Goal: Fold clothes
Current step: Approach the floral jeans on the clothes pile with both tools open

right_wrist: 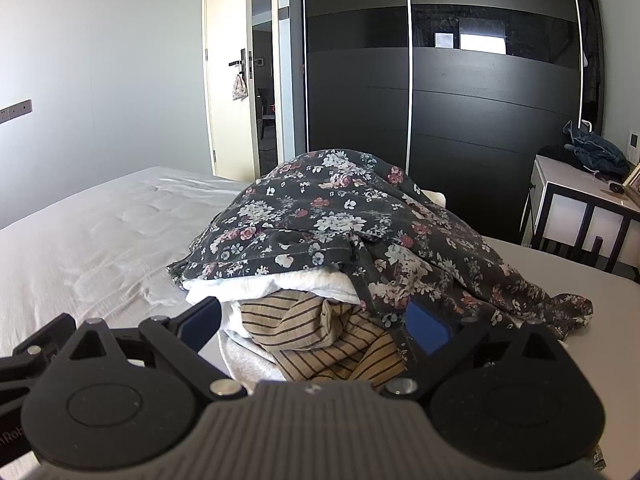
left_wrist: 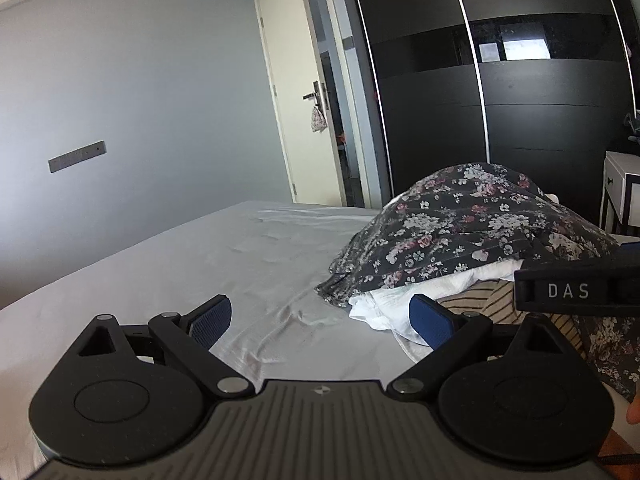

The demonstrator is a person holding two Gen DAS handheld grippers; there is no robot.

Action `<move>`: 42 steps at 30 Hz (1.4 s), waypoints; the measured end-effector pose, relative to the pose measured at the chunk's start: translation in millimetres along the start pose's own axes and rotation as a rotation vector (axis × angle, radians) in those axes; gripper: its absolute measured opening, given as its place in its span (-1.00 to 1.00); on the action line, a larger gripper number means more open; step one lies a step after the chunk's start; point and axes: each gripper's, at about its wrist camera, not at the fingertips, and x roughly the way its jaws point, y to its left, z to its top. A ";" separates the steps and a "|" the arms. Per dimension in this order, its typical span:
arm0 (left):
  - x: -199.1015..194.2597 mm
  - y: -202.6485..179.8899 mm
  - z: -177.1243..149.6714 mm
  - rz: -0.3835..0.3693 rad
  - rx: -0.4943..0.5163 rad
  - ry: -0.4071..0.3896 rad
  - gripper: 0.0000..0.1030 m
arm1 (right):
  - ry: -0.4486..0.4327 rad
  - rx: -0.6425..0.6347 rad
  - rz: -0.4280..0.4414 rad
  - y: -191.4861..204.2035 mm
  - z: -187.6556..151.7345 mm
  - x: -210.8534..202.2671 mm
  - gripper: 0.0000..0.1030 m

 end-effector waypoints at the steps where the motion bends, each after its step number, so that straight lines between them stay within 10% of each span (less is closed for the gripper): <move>1: 1.0 0.2 0.5 0.011 -0.002 0.001 1.00 | -0.003 -0.003 -0.001 -0.7 0.2 0.3 0.94; 42: -5.9 -14.5 1.7 -0.006 -0.078 -0.061 1.00 | -0.011 0.091 0.041 -15.3 -7.4 -3.0 0.88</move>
